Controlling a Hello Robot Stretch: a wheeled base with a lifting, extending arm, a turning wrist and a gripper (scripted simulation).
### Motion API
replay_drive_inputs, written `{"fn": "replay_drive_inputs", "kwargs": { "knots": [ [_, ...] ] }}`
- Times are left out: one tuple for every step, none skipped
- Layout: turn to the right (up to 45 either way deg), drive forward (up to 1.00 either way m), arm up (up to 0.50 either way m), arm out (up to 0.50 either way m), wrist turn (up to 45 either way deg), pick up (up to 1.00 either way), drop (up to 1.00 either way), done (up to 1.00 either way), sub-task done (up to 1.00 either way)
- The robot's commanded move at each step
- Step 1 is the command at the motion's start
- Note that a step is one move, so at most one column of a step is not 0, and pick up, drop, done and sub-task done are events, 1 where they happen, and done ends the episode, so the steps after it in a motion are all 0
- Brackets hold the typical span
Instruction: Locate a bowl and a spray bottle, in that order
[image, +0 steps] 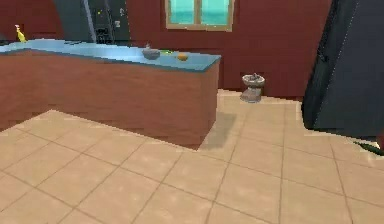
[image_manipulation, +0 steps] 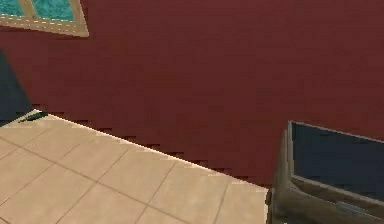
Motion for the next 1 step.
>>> {"fn": "replay_drive_inputs", "kwargs": {
  "knots": [
    [0.0, 1.00, 0.00, 0.00, 0.0, 0.00, 0.00, 0.00, 0.00]
  ]
}}
